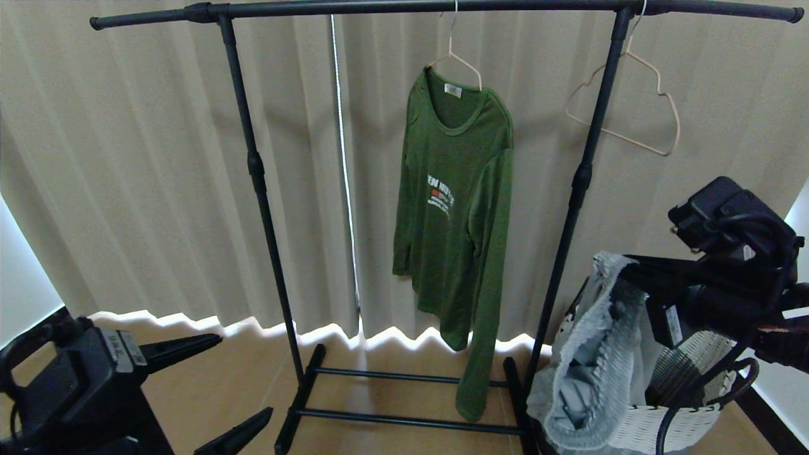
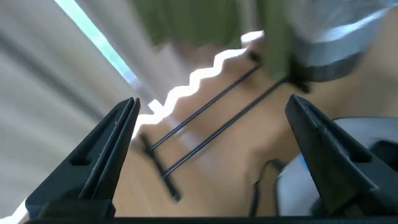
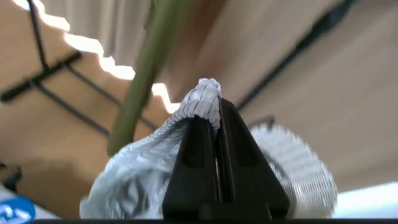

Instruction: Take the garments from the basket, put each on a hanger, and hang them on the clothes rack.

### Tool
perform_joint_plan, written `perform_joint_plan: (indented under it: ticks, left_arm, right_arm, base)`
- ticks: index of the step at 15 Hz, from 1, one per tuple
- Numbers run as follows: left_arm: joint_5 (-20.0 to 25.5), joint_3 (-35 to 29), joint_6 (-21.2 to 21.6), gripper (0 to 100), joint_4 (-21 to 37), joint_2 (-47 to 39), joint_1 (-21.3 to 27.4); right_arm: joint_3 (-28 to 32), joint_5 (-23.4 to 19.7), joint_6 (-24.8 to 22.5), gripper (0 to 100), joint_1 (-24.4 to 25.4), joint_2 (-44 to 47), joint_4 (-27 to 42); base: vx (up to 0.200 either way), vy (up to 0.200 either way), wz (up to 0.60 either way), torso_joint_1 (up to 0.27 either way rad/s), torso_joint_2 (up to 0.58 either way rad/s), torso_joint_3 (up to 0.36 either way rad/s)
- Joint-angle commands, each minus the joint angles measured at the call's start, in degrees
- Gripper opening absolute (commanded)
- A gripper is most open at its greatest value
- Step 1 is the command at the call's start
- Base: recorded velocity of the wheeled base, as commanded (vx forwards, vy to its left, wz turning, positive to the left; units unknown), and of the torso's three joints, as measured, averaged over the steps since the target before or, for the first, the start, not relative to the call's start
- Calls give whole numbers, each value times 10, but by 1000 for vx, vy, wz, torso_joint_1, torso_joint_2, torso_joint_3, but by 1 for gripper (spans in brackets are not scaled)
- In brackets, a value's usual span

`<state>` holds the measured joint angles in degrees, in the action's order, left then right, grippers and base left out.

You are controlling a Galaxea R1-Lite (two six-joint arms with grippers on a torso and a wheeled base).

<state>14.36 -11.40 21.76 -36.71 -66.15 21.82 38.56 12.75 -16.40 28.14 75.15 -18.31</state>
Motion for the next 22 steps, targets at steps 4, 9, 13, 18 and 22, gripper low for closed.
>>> perform_joint_plan:
  ticks: [4,9,13,18,22]
  left_arm:
    - [-33,-182,-127,100,1,-207,181]
    - [-128,-316,-262,100,-1,-377,299]
    - [-128,-368,-330,100,-2,-432,306]
    - [-150,-345,-342,100,1,-444,288]
    - [-187,-303,-341,100,0,-436,283]
  right_arm:
    - [93,-21,9,0,63,15,0]
    - [138,-21,72,0,144,32,-1]
    - [151,-21,88,0,175,26,-1]
    - [152,-20,93,0,181,14,5]
    - [151,-20,93,0,180,3,6]
  base:
    - [0,0,0,0,0,0]
    - [0,0,0,0,0,0]
    - [0,0,0,0,0,0]
    - [0,0,0,0,0,0]
    - [0,0,0,0,0,0]
